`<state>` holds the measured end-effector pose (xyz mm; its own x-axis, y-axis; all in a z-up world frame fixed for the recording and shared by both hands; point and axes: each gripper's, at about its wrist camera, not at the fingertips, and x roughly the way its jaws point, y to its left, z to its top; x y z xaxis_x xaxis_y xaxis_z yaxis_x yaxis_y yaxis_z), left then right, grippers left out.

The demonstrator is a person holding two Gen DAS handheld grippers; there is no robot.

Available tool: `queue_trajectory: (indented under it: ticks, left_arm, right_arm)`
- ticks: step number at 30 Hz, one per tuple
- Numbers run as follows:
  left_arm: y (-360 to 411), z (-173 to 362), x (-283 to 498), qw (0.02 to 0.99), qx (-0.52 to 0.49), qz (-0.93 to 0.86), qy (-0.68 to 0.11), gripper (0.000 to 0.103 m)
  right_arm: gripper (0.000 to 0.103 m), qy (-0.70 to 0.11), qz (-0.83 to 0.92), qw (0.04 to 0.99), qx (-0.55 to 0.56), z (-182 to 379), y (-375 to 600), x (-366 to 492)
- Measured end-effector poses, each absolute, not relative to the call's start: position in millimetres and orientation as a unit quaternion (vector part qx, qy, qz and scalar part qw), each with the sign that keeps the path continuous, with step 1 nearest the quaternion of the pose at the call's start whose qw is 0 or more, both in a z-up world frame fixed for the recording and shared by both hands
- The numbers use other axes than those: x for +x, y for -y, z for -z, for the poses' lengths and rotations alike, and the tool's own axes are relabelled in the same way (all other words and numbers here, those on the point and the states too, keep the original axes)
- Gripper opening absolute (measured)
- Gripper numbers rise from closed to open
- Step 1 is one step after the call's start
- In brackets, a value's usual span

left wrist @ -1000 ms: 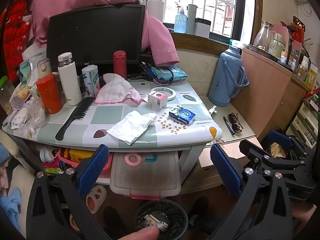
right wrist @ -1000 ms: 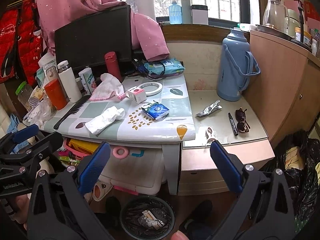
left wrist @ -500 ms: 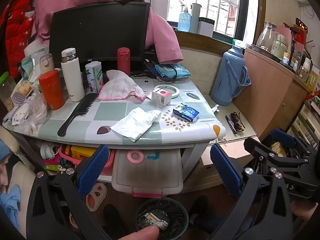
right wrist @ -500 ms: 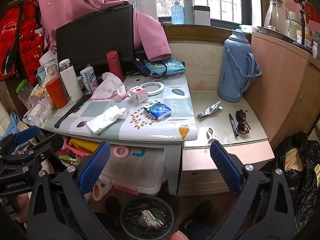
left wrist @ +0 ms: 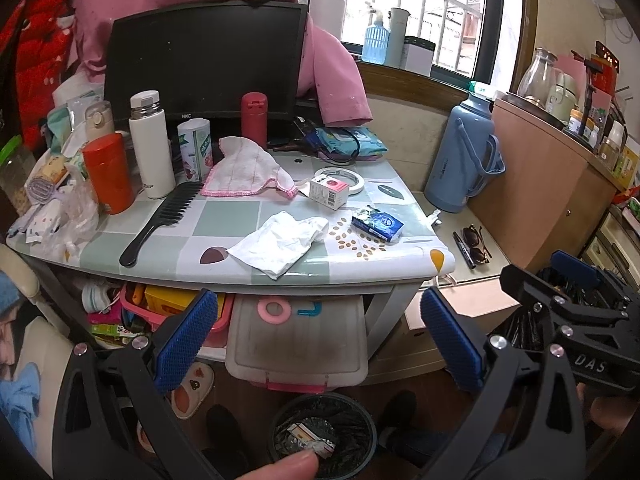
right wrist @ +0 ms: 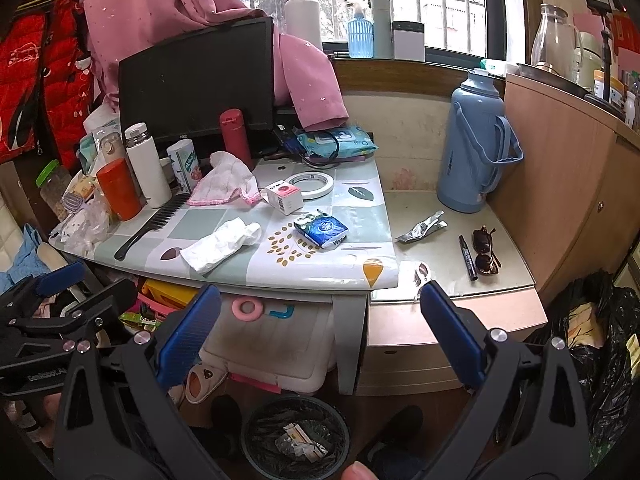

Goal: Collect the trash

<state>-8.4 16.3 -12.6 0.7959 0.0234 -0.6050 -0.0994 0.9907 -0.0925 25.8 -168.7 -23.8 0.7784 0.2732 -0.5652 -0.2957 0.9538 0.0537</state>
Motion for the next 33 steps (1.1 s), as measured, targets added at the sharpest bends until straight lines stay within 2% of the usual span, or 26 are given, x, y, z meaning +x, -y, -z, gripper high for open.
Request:
queue_trajectory:
  ticks: [33]
  left_arm:
    - [-39, 25, -1, 0.938, -0.079, -0.035, -0.336, 0.099]
  right_arm:
    - [0.098, -0.304, -0.206, 0.929, -0.039, 38, 148, 35]
